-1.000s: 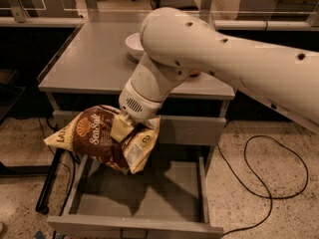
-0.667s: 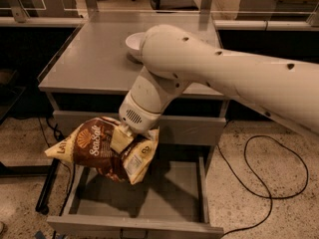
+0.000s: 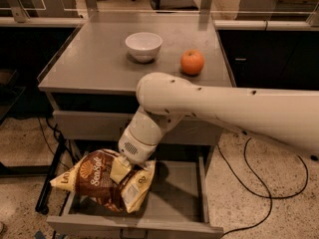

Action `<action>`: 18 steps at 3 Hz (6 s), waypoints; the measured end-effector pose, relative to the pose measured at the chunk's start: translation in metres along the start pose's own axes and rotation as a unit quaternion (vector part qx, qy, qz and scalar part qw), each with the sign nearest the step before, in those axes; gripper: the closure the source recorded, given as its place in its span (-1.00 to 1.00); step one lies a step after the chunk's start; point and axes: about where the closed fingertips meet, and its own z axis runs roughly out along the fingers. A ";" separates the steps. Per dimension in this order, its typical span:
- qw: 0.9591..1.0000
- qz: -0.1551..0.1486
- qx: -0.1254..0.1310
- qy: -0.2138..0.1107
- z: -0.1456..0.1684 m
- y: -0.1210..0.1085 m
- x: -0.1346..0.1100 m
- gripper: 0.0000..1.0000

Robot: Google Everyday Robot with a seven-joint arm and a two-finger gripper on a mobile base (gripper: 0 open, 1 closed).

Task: Place brown chip bag into middle drawer

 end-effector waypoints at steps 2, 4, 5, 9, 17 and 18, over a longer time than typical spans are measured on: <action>0.999 0.024 -0.021 0.008 0.030 -0.007 0.014 1.00; 0.996 0.092 -0.019 0.004 0.071 -0.051 0.047 1.00; 0.993 0.115 -0.017 0.001 0.081 -0.069 0.057 1.00; 0.987 0.162 -0.004 0.008 0.122 -0.113 0.075 1.00; 0.966 0.246 0.064 -0.037 0.179 -0.226 0.088 1.00; 0.965 0.255 0.056 -0.032 0.193 -0.226 0.098 1.00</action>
Offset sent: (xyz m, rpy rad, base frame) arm -0.0156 -0.0007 -0.0797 -0.0040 0.1539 -0.0600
